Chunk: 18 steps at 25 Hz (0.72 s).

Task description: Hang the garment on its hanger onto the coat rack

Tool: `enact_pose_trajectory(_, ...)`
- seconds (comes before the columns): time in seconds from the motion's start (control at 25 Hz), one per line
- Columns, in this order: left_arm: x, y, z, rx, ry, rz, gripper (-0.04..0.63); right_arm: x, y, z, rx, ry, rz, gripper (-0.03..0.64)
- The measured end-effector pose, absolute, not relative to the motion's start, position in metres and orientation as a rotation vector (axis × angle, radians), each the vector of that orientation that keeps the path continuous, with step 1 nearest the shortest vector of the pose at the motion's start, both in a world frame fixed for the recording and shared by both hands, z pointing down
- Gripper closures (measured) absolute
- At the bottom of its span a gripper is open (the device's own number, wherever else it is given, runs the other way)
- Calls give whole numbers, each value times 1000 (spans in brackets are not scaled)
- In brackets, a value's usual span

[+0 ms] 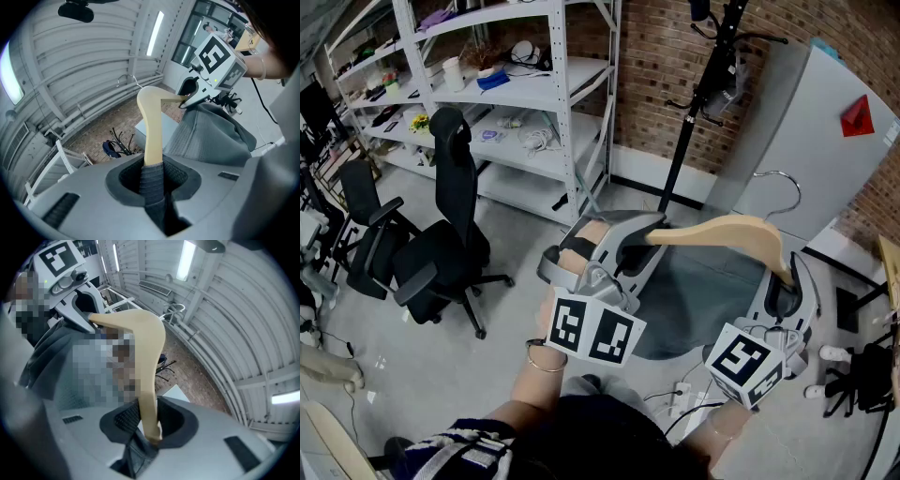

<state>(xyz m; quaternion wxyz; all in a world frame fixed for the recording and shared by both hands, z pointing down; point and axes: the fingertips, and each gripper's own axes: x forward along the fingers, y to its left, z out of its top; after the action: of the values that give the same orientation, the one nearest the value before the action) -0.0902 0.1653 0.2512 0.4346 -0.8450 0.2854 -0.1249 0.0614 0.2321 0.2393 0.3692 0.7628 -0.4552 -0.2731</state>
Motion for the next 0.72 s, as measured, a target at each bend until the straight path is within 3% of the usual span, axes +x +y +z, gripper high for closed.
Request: enact_pose_trajectory(0.72, -76, 148, 255, -2082, 752, -367, 517, 78, 206, 251, 1934, -1276, -679, 520)
